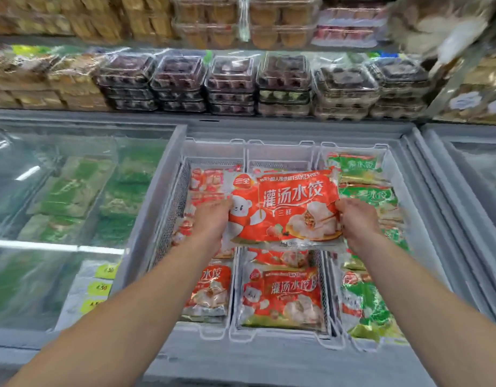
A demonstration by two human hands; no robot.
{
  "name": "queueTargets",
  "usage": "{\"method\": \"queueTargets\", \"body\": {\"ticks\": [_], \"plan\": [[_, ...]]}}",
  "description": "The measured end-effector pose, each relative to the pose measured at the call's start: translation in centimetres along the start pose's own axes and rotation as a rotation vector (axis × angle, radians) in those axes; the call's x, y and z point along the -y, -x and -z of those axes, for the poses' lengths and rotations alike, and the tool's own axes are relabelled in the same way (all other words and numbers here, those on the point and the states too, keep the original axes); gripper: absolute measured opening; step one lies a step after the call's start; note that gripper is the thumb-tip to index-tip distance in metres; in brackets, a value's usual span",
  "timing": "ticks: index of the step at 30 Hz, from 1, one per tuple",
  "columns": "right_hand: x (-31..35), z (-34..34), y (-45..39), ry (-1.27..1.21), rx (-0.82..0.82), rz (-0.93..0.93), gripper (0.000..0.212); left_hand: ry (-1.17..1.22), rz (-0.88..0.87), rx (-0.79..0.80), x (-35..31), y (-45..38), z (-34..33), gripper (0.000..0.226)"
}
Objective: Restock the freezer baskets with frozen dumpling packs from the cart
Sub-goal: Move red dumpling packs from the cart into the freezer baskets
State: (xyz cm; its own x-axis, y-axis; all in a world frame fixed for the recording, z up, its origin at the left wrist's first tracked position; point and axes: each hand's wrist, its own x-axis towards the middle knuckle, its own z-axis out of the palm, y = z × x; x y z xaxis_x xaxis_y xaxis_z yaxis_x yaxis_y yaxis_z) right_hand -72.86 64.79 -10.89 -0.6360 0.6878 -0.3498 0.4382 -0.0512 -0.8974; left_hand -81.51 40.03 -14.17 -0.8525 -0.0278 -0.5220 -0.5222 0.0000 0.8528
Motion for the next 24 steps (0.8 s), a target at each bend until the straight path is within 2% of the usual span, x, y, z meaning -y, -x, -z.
{"method": "queueTargets", "body": {"ticks": [2, 4, 12, 13, 16, 17, 22, 24], "plan": [[-1.1, -0.3, -2.1, 0.065, 0.023, -0.001, 0.016, -0.039, 0.047, 0.003, 0.8, -1.6, -1.2, 0.027], [-2.4, -0.9, -4.3, 0.124, 0.051, -0.053, 0.019, -0.101, 0.066, -0.018, 1.3, -2.6, -2.6, 0.007], [-9.0, -3.4, -9.3, 0.287, 0.170, -0.236, 0.023, -0.258, 0.269, 0.021, 6.0, -6.6, -5.1, 0.012], [-9.9, -3.7, -9.9, 0.321, 0.179, -0.246, 0.023, -0.282, 0.317, 0.022, 7.0, -7.5, -5.3, 0.014], [-11.7, -4.6, -11.5, 0.368, 0.176, -0.267, 0.025, -0.318, 0.437, 0.004, 11.4, -11.6, -5.2, 0.058], [-12.0, -4.9, -12.0, 0.360, 0.173, -0.284, 0.027, -0.319, 0.451, 0.008, 12.1, -12.5, -5.4, 0.061], [-13.8, -6.1, -14.5, 0.400, 0.173, -0.344, 0.019, -0.468, 0.428, -0.023, 9.5, -12.9, -8.7, 0.043], [-14.4, -6.4, -15.4, 0.408, 0.238, -0.393, 0.016, -0.560, 0.421, 0.014, 9.8, -13.6, -9.4, 0.037]]}}
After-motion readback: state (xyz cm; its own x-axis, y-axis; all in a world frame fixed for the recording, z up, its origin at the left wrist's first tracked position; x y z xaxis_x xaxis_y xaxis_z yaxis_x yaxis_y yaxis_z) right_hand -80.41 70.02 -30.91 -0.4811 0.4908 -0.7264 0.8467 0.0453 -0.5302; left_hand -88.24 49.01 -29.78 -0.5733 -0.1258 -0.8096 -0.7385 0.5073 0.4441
